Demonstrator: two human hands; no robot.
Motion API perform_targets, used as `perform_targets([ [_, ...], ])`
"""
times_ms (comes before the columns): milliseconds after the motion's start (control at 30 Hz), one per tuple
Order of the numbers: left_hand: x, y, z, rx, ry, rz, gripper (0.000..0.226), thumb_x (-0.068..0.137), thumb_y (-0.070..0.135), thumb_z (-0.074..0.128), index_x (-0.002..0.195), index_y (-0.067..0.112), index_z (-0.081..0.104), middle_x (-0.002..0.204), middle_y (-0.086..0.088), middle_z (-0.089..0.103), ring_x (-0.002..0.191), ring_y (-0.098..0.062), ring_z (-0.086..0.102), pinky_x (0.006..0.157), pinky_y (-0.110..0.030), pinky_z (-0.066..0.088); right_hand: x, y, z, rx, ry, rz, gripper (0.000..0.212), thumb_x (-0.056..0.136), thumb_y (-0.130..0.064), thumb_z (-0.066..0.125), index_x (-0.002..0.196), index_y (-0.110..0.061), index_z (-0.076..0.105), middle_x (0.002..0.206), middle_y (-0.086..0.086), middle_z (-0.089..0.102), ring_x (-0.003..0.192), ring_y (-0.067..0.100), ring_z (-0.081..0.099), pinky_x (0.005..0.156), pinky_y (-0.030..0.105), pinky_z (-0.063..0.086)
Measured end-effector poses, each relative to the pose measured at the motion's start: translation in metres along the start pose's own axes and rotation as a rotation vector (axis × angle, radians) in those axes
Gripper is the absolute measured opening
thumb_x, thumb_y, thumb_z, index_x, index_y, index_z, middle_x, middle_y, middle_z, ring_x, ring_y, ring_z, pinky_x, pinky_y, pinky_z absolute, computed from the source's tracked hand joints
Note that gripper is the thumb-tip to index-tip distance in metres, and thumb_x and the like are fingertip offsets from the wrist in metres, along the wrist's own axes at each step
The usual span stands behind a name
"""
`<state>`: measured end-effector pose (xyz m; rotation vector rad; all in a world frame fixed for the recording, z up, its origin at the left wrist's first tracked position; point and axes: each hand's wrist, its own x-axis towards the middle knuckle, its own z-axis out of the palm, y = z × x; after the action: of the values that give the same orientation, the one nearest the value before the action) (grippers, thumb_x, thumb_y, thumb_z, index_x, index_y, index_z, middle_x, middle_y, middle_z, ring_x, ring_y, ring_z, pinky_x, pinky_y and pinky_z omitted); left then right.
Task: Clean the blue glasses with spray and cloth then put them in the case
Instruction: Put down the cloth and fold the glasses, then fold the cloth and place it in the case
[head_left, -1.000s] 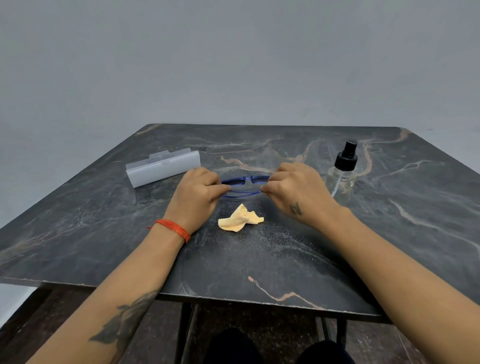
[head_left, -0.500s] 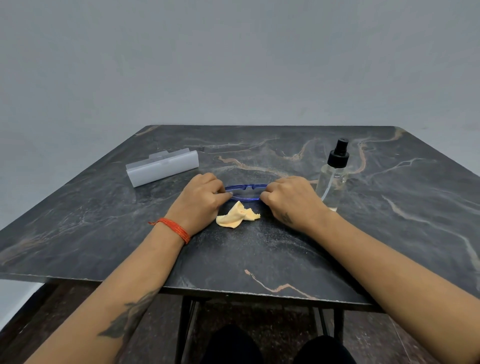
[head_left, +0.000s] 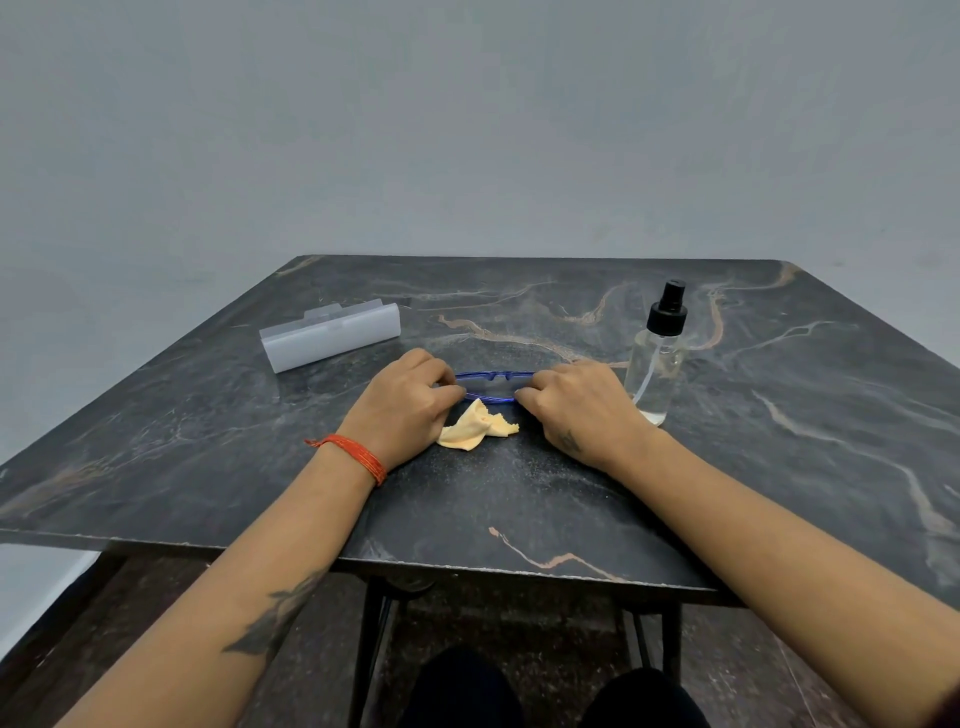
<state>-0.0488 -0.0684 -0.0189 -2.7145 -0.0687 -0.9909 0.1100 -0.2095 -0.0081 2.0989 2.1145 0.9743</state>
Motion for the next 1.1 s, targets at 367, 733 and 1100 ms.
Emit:
perform_targets([
  [367, -0.001, 0.003, 0.001, -0.047, 0.029, -0.074, 0.010, 0.070, -0.001, 0.071, 0.076, 0.007, 0.073, 0.073, -0.011, 0.064, 0.057, -0.025, 0.057, 0.046, -0.027, 0.047, -0.006, -0.002, -0.005, 0.137, 0.033, 0.137, 0.011, 0.059, -0.005, 0.070, 0.064, -0.015, 0.067, 0.053, -0.002, 0.061, 0.047, 0.022, 0.057, 0.041, 0.019, 0.023],
  [733, -0.003, 0.028, -0.022, -0.522, 0.179, -0.511, 0.036, 0.078, 0.044, 0.056, 0.099, 0.019, 0.072, 0.083, 0.004, 0.061, 0.075, -0.007, 0.058, 0.069, -0.013, 0.049, -0.012, -0.023, -0.029, 0.961, 0.191, 0.528, 0.020, 0.082, -0.017, 0.068, 0.102, -0.017, 0.072, 0.091, -0.002, 0.074, 0.080, 0.004, 0.064, 0.075, 0.010, 0.047],
  [1100, -0.017, 0.037, -0.019, -0.583, -0.068, -0.528, 0.061, 0.065, 0.057, 0.067, 0.121, 0.034, 0.056, 0.095, 0.013, 0.063, 0.085, -0.003, 0.060, 0.076, -0.021, 0.051, -0.008, -0.031, -0.033, 1.066, 0.099, 0.502, 0.031, 0.076, -0.013, 0.072, 0.106, -0.019, 0.070, 0.098, -0.002, 0.072, 0.089, 0.008, 0.066, 0.084, 0.020, 0.051],
])
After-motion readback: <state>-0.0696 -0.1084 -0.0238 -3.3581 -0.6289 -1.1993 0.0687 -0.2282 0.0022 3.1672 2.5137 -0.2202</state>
